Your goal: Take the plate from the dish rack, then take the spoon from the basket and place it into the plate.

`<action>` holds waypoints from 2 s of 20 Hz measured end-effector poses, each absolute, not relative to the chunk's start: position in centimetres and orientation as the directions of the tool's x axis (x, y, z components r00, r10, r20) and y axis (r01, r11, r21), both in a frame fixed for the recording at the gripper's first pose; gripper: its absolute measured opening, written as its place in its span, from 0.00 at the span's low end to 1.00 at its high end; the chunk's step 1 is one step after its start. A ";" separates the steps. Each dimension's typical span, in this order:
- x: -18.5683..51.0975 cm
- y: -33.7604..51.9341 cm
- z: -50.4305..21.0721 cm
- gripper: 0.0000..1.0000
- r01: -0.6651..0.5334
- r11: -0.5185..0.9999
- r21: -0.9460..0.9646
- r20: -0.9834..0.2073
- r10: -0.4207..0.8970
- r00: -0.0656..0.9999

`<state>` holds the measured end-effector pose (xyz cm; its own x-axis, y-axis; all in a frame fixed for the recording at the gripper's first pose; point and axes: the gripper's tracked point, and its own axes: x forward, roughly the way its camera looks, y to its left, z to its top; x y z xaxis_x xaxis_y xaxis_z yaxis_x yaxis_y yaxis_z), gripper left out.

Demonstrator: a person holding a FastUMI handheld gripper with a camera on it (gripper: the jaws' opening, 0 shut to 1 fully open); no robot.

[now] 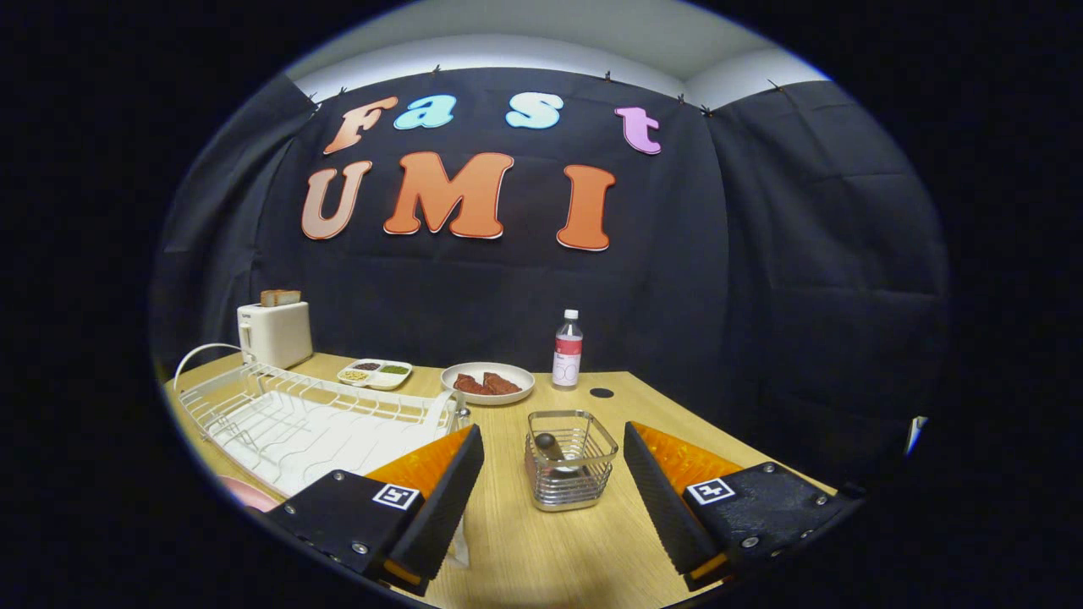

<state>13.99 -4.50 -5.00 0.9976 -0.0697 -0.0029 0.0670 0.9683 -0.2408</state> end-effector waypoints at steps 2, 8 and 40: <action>15.8 -4.4 -5.6 0.96 0.076 0.961 -0.265 -0.007 -0.080 0.997; 18.5 -5.5 -8.2 0.59 0.109 0.942 -0.318 -0.059 -0.135 0.989; 2.8 3.9 2.9 0.05 -0.044 0.972 -0.231 0.108 0.071 0.992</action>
